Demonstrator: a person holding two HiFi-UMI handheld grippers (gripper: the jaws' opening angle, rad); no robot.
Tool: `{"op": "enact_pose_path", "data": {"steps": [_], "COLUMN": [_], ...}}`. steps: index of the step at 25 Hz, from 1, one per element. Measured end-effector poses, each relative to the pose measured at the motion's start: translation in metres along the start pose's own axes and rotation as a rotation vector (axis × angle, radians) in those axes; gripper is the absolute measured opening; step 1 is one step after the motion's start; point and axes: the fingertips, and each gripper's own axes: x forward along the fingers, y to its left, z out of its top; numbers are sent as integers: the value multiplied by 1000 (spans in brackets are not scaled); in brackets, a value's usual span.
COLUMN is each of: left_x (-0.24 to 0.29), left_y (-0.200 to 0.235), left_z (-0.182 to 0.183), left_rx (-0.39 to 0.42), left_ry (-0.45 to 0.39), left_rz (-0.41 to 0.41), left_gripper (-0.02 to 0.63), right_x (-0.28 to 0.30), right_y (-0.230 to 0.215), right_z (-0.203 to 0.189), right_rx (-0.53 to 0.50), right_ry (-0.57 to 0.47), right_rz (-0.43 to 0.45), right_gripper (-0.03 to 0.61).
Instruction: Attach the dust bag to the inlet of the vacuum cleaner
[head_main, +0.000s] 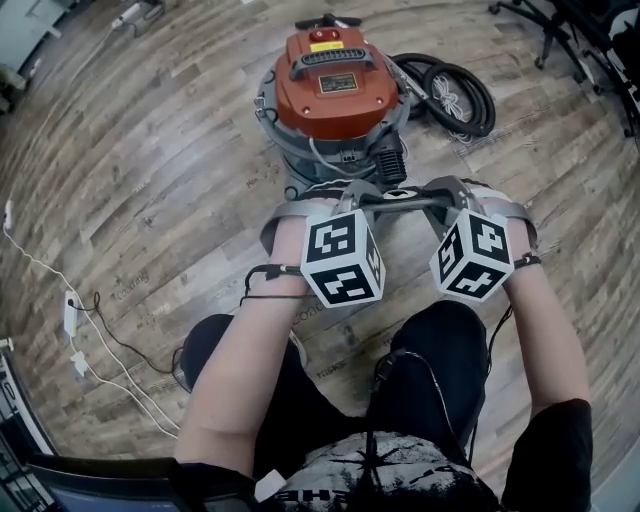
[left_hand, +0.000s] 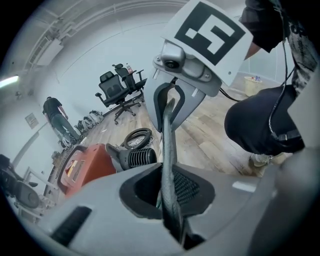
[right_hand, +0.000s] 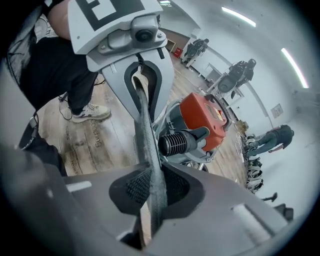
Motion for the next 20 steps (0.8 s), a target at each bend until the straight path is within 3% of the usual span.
{"op": "enact_pose_path", "data": {"steps": [12, 20], "left_x": [18, 27], "left_y": [10, 17], "left_z": [-12, -9], "left_rx": [-107, -81], "left_ry": [5, 33], "left_rz": [-2, 65], "left_gripper": [26, 26], "right_x": [16, 34], "right_y": [-11, -19], "right_z": [1, -9], "right_rx": [-46, -10], "right_ry": [54, 35], "right_rz": [9, 14], "right_gripper": [41, 41]}}
